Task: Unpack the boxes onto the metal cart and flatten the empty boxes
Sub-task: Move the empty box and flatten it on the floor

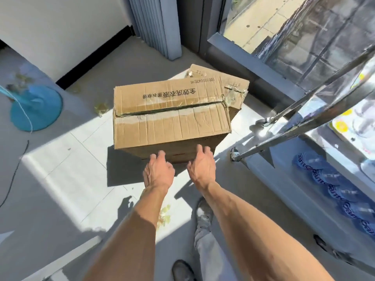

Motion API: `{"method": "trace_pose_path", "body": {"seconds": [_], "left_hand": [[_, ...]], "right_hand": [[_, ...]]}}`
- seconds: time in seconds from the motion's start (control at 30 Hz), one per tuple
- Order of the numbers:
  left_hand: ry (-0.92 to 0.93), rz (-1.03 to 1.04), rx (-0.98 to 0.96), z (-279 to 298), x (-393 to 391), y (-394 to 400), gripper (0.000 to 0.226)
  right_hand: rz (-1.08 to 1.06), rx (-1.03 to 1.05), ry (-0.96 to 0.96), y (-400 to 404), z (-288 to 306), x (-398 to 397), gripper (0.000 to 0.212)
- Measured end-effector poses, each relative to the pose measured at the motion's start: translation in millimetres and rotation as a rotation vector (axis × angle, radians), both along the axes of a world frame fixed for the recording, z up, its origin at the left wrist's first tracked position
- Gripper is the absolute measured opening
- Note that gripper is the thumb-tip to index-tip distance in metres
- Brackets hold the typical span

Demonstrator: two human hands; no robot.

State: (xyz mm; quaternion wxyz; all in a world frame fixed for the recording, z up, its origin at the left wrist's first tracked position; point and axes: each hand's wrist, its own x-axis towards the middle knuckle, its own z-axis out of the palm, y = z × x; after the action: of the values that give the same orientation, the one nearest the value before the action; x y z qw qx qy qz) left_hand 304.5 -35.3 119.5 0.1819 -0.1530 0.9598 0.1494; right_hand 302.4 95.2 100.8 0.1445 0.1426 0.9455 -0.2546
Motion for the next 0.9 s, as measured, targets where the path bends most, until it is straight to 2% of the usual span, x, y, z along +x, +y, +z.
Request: {"method": "trace_pose_path", "body": {"seconds": [0.17,0.33,0.5,0.63,0.8,0.9], "left_hand": [[0.003,-0.031,0.040,14.2,-87.0,42.9,0.031],[0.017,-0.129,0.057,12.8,-138.3,73.6,0.033],[0.056,-0.135,0.047,-2.5,-188.3,70.0,0.042],[0.055,-0.163,0.079,-5.3,-243.1,63.2,0.044],[0.095,-0.304,0.047,-7.5,-315.3,54.0,0.037],[0.113,-0.280,0.004,-14.9,-352.1,46.3,0.032]], "right_hand": [[-0.028,-0.034,0.064,18.4,12.2,-88.3,0.042],[-0.103,-0.022,0.045,31.8,15.5,-141.1,0.046],[-0.129,-0.011,0.018,37.3,3.3,-182.9,0.054],[-0.135,0.055,0.071,37.8,0.2,-231.6,0.045],[-0.203,0.034,0.066,29.0,-3.5,-315.0,0.048],[-0.253,0.017,0.093,17.0,-10.2,-368.3,0.046]]}}
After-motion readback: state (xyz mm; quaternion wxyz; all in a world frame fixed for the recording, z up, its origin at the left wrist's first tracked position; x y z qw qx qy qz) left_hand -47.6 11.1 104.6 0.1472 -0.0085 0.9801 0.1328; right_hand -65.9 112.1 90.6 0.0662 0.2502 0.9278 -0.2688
